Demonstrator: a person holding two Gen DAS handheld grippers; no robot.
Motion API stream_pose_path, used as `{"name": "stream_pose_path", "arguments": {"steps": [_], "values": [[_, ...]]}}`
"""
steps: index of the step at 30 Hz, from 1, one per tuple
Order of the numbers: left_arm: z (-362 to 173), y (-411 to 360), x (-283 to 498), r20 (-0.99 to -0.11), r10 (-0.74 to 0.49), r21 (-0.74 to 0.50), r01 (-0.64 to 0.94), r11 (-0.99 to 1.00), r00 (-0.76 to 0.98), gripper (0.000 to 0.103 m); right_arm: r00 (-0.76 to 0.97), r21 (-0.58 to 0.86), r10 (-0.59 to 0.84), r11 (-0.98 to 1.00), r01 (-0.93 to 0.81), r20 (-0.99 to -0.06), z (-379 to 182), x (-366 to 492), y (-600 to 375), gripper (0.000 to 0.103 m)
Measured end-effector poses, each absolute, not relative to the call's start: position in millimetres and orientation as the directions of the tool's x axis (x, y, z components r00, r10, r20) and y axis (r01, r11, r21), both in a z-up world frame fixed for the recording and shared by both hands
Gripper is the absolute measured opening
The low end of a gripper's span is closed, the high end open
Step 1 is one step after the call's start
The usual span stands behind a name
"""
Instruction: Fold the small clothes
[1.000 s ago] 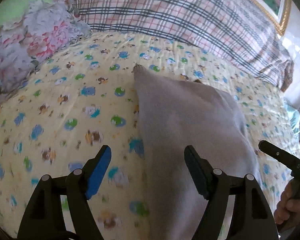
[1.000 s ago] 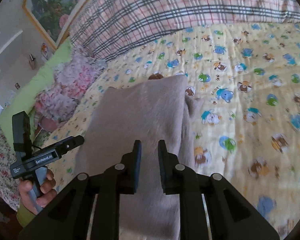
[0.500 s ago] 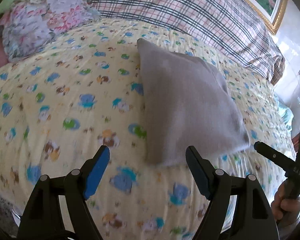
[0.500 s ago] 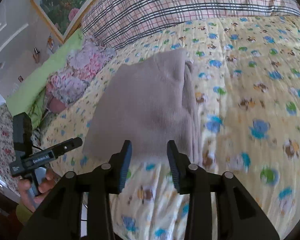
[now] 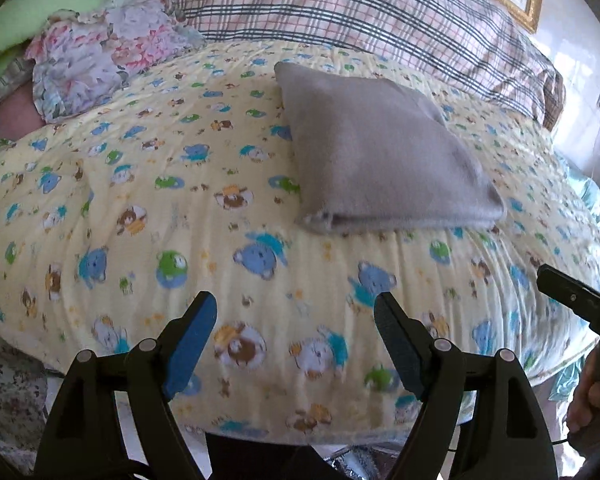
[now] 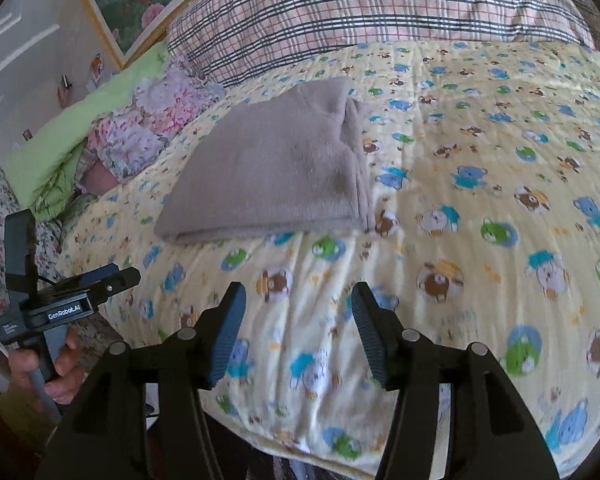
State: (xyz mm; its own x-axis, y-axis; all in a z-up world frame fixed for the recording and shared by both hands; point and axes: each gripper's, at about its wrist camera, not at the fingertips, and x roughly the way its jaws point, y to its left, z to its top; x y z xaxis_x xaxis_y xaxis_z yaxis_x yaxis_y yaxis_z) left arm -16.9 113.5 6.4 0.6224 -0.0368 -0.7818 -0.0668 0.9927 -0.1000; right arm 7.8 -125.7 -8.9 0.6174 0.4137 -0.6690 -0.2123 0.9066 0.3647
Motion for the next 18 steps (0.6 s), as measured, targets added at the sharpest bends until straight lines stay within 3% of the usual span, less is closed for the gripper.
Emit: {"name": "stream_pose_path", "arguments": {"steps": [7, 18], "values": [[-1, 102, -37, -0.770, -0.004, -0.035, -0.036, 0.999, 0.638, 0.083, 0.626, 0.296, 0.393, 0.920, -0.258, -0.674, -11, -6, -114, 0.077], [31, 100, -24, -0.734, 0.003, 0.008, 0.004, 1.000, 0.679, 0.084, 0.649, 0.278, 0.436, 0.899, -0.338, -0.623, 12, -2, -110, 0.082]]}}
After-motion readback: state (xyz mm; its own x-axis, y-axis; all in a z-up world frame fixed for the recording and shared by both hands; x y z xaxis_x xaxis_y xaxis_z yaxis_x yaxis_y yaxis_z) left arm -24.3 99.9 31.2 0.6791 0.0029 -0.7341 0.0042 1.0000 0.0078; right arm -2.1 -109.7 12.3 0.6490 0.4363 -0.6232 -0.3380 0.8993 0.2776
